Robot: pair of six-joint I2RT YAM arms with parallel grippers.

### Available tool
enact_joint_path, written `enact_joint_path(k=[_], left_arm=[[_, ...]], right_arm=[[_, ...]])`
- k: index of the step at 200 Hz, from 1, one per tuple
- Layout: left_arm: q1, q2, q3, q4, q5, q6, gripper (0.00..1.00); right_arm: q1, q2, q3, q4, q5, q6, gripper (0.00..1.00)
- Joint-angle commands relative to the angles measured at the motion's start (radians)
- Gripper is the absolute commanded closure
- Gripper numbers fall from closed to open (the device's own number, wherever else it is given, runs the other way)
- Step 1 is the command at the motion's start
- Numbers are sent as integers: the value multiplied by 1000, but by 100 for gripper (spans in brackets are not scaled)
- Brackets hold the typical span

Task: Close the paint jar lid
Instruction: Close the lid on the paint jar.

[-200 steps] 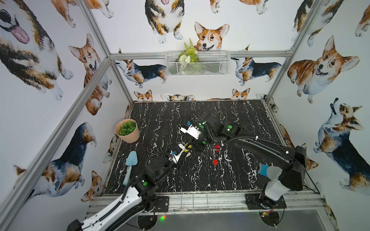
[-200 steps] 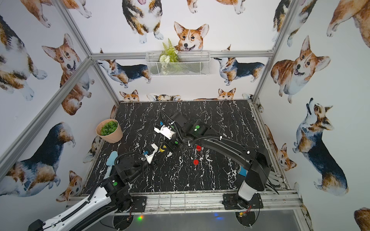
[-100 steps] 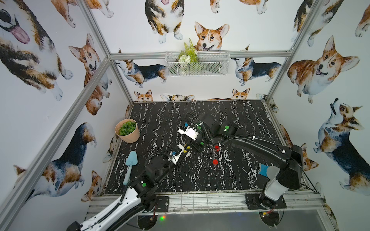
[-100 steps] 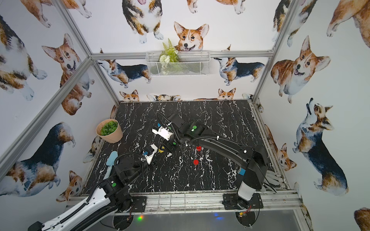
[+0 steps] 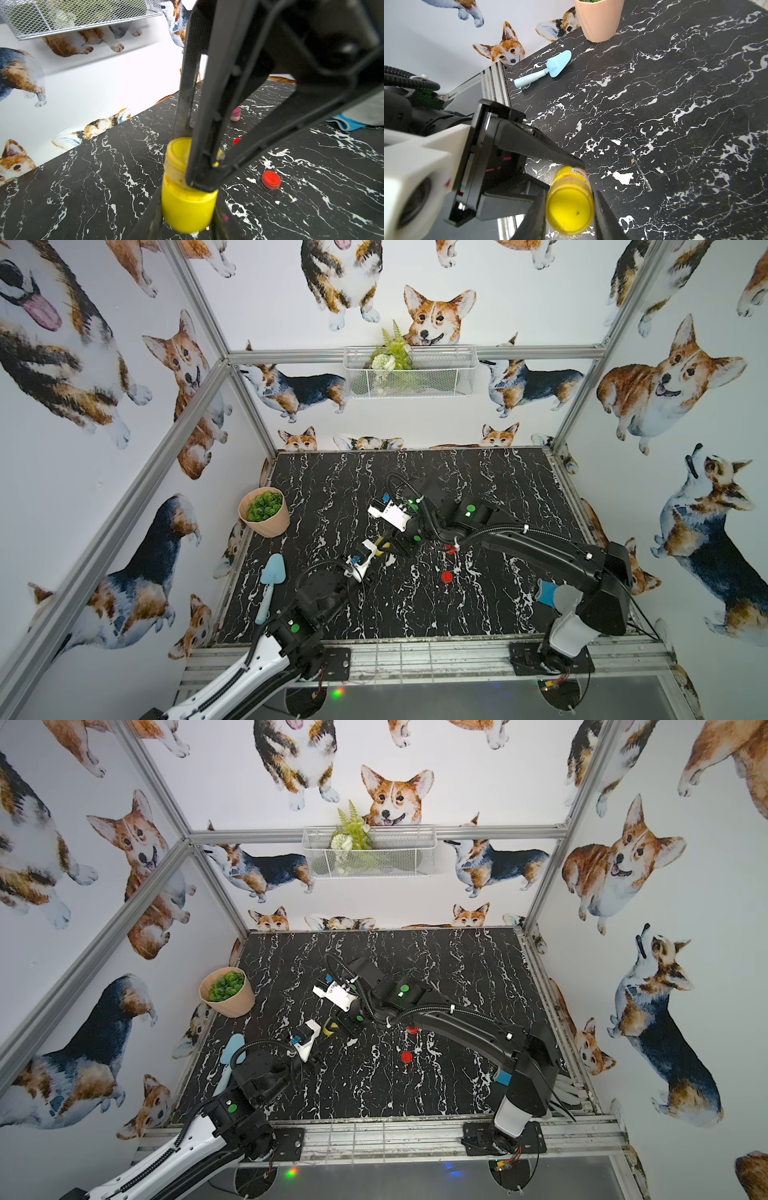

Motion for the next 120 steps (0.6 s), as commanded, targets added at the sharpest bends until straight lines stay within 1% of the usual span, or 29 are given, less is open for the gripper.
enact_joint_path(k=[1,67,86,120], left_arm=[[0,-3,7,130,-12,4,69],[0,-4,31,174,-70,0,69],[0,11,35,203,-103,-6,69],[-2,59,41,245,-145,-5,69]], right_arm=[[12,17,-2,-25,-29,22,64],[14,20,-17,43,8,91,64],[20,25,-20,61,64,131,64],[31,43,-19,90,191,247,65]])
